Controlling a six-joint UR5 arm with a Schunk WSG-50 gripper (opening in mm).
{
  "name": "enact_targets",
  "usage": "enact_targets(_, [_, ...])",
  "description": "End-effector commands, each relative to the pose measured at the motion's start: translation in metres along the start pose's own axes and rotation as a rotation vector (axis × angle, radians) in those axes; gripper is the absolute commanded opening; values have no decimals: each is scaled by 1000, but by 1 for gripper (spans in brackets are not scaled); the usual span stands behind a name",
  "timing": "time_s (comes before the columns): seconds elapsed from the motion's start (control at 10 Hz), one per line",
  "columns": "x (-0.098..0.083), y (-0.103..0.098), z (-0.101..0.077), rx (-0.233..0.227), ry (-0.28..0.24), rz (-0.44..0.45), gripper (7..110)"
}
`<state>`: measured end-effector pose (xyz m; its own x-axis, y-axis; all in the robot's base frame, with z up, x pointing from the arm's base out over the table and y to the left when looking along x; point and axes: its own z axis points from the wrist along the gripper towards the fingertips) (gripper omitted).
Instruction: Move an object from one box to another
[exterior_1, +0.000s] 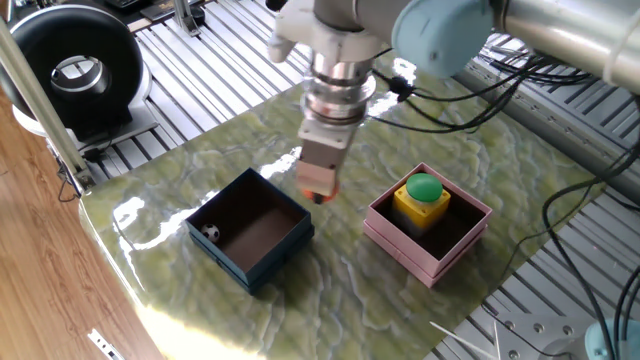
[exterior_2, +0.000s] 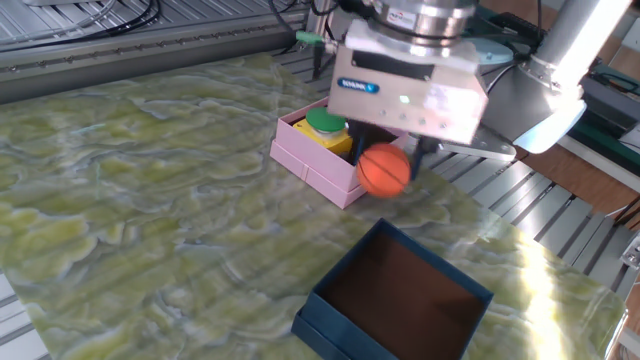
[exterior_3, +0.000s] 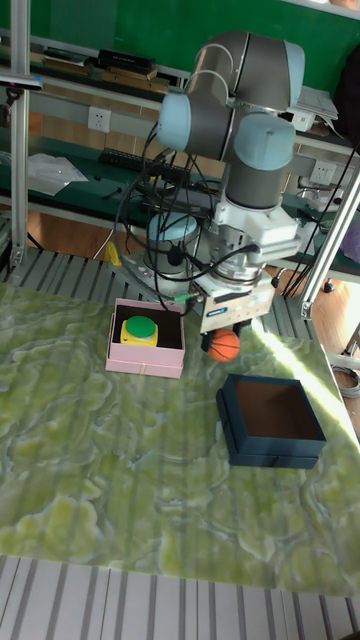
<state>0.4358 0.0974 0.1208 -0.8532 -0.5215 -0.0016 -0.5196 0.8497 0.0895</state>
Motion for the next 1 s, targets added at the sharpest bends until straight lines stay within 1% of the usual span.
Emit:
enact_targets(0.0, [44, -9, -7, 6, 135, -3, 7])
enact_targets(0.1, [53, -12, -8, 17, 172, -3, 7])
enact_targets(0.2, [68, -18, -11, 43, 232, 2, 7])
enact_targets(0.3, [77, -23, -14, 66, 271, 11, 7])
enact_targets(0.4, [82, -23, -15, 66, 290, 13, 7])
enact_targets(0.5, [92, -23, -18, 63, 332, 8, 7])
enact_targets(0.6, [106, -25, -24, 70, 393, -7, 7])
enact_targets(0.7, [117, -30, -29, 90, 442, -15, 7])
enact_targets(0.8, [133, -32, -38, 93, 515, -29, 7])
enact_targets(0.9, [144, -29, -44, 80, 566, -43, 7])
